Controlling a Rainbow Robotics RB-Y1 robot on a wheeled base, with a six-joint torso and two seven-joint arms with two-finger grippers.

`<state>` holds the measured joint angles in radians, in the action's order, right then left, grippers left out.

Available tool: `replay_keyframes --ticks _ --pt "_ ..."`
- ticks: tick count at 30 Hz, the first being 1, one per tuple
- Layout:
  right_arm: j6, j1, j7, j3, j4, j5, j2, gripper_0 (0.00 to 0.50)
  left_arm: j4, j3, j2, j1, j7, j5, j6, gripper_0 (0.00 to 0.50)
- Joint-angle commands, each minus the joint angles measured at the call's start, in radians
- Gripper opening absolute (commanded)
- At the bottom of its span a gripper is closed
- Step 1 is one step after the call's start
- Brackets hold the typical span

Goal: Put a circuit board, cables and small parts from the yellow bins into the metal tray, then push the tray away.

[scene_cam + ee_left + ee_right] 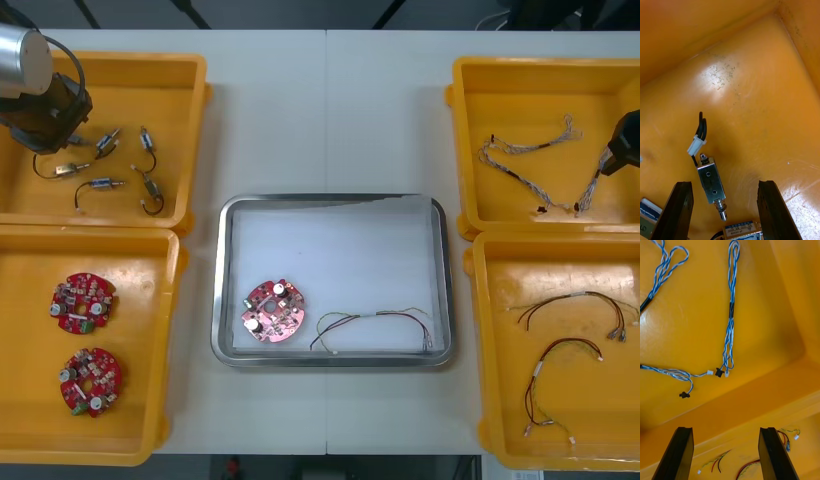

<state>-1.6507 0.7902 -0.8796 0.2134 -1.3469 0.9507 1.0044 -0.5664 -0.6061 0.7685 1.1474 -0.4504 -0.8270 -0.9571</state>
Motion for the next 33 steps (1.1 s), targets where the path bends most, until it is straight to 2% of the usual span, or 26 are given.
replay_keyframes --ticks 1,6,11,16,22,27,31,32,33 --pt "0.042 0.106 0.008 0.072 0.072 -0.013 0.039 0.500 0.003 -0.003 0.008 0.000 -0.100 0.012 -0.009 0.500" --pt "0.098 0.152 0.004 0.115 0.166 -0.013 0.022 0.500 0.019 -0.004 0.008 0.000 -0.113 0.011 -0.006 0.500" --pt "0.175 0.181 -0.007 0.115 0.275 -0.056 -0.021 0.500 0.034 -0.024 0.008 0.000 -0.131 -0.001 -0.005 0.500" --pt "0.258 0.192 -0.022 0.115 0.356 -0.069 -0.044 0.500 0.034 -0.030 0.006 -0.026 -0.137 -0.015 0.040 0.500" --pt "0.371 0.192 -0.033 0.115 0.434 -0.073 -0.076 0.500 0.034 -0.034 0.006 -0.028 -0.143 -0.029 0.044 0.500" --pt "0.433 0.192 -0.044 0.113 0.486 -0.109 -0.112 0.500 0.034 -0.034 0.006 -0.032 -0.149 -0.031 0.050 0.500" --pt "0.474 0.192 -0.056 0.115 0.534 -0.144 -0.144 0.500 0.034 -0.035 0.006 -0.046 -0.154 -0.040 0.074 0.387" --pt "0.486 0.192 -0.059 0.115 0.546 -0.148 -0.150 0.500 0.034 -0.035 0.006 -0.048 -0.156 -0.043 0.074 0.343" --pt "0.499 0.192 -0.065 0.115 0.555 -0.153 -0.156 0.500 0.034 -0.041 0.006 -0.048 -0.157 -0.043 0.074 0.257"
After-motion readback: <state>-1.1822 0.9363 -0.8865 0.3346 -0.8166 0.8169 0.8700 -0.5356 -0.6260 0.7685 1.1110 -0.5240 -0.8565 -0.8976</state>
